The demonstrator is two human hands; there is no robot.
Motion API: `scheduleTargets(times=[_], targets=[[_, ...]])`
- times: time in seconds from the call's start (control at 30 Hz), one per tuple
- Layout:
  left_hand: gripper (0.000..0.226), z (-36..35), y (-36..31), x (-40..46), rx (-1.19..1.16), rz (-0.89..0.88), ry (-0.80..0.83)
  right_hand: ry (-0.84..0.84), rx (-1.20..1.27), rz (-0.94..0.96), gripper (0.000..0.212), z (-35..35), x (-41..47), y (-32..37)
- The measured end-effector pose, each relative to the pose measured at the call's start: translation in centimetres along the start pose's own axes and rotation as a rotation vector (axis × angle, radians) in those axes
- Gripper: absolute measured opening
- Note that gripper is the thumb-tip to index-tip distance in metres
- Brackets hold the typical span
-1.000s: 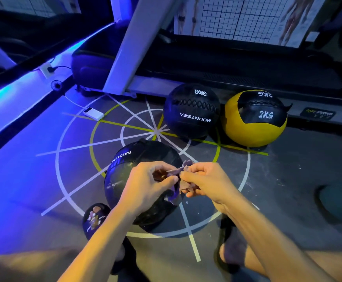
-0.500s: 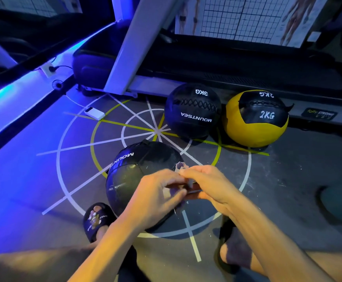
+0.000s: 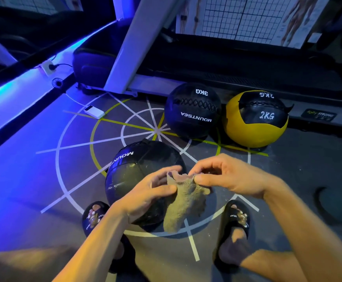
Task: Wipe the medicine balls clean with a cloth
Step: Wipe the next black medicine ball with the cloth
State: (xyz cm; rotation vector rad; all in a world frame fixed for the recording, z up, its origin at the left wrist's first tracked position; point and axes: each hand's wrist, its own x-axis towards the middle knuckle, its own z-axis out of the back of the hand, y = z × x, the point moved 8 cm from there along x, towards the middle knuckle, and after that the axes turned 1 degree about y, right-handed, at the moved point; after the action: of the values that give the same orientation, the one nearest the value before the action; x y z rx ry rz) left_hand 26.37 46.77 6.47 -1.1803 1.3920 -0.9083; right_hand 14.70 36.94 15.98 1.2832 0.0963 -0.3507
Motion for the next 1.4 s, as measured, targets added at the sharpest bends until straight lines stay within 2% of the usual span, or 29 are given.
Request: scheduleTargets(times=[0.07, 0.13, 0.2, 0.27, 0.37, 0.43, 0.53, 0.6, 0.67, 0.73, 0.8, 0.83, 0.87, 0.93, 0.97, 1.03, 1.07, 1.13, 1.27, 1.4], targets=[[0.038, -0.5, -0.2, -0.1, -0.030, -0.032, -0.009, -0.076, -0.004, 0.007, 0.016, 1.1, 0.0, -0.4], [0.027, -0.4, -0.4, -0.3, -0.149, -0.035, -0.113, -0.181, 0.098, -0.013, 0.017, 1.7, 0.1, -1.9], [0.034, -0.7, -0.2, -0.2, -0.228, 0.008, -0.171, -0.301, 0.417, -0.050, 0.024, 1.1, 0.3, -4.1], [0.038, -0.7, -0.3, -0.4, -0.253, 0.038, -0.235, -0.344, 0.800, -0.149, 0.044, -1.3, 0.7, -7.1], [0.037, -0.1, 0.3, -0.3, -0.291, 0.101, -0.285, -0.211, 1.026, -0.309, 0.072, -6.7, 1.5, -10.7], [0.047, 0.6, 1.0, -0.6, -0.313, 0.149, -0.324, -0.132, 1.139, -0.340, 0.073, -9.5, 1.6, -11.5], [0.053, 1.0, 1.5, -0.9, -0.325, 0.201, -0.349, -0.095, 1.262, -0.317, 0.096, -11.9, 2.0, -11.8], [0.054, 1.2, 2.1, -0.6, -0.350, 0.211, -0.327, -0.109, 1.234, -0.303, 0.101, -12.5, 2.3, -11.9], [0.049, 1.5, 2.4, -0.5, -0.343, 0.213, -0.351, -0.205, 1.150, -0.283, 0.087, -11.9, 2.4, -12.1], [0.056, 2.2, 2.7, -0.5, -0.311, 0.223, -0.368, -0.324, 1.007, -0.271, 0.054, -10.6, 2.2, -12.3], [0.044, 2.5, 2.2, -0.6, -0.307, 0.198, -0.363, -0.393, 0.877, -0.237, 0.021, -9.4, 1.9, -11.9], [0.037, 2.7, 2.2, -0.6, -0.314, 0.191, -0.341, -0.420, 0.810, -0.220, 0.010, -8.7, 1.8, -11.8], [0.048, 2.9, 2.1, -0.6, -0.305, 0.181, -0.310, -0.435, 0.762, -0.198, 0.007, -8.0, 1.6, -11.0], [0.080, 2.4, -0.2, -0.6, -0.271, 0.071, -0.182, -0.461, 0.686, -0.134, 0.014, -6.2, 1.3, -9.5], [0.089, 2.2, -1.7, -0.8, -0.233, -0.008, -0.146, -0.465, 0.671, -0.074, 0.017, -5.2, 1.1, -8.7], [0.092, 2.1, -4.6, -1.3, -0.118, -0.180, -0.105, -0.473, 0.699, 0.066, 0.023, -3.4, 0.8, -7.0], [0.091, 2.0, -5.8, -1.5, -0.057, -0.243, -0.094, -0.488, 0.704, 0.132, 0.019, -2.4, 0.5, -6.1], [0.084, 2.3, -7.3, -1.8, 0.040, -0.310, -0.125, -0.485, 0.620, 0.210, 0.004, -1.3, 0.3, -5.1], [0.058, 3.5, -6.5, -2.0, 0.219, -0.320, -0.315, -0.454, 0.336, 0.134, 0.034, -1.2, 1.3, -5.8], [0.022, 4.8, -5.0, -1.8, 0.518, -0.277, -0.401, -0.485, 0.280, 0.193, 0.025, -1.2, 1.4, -5.5]])
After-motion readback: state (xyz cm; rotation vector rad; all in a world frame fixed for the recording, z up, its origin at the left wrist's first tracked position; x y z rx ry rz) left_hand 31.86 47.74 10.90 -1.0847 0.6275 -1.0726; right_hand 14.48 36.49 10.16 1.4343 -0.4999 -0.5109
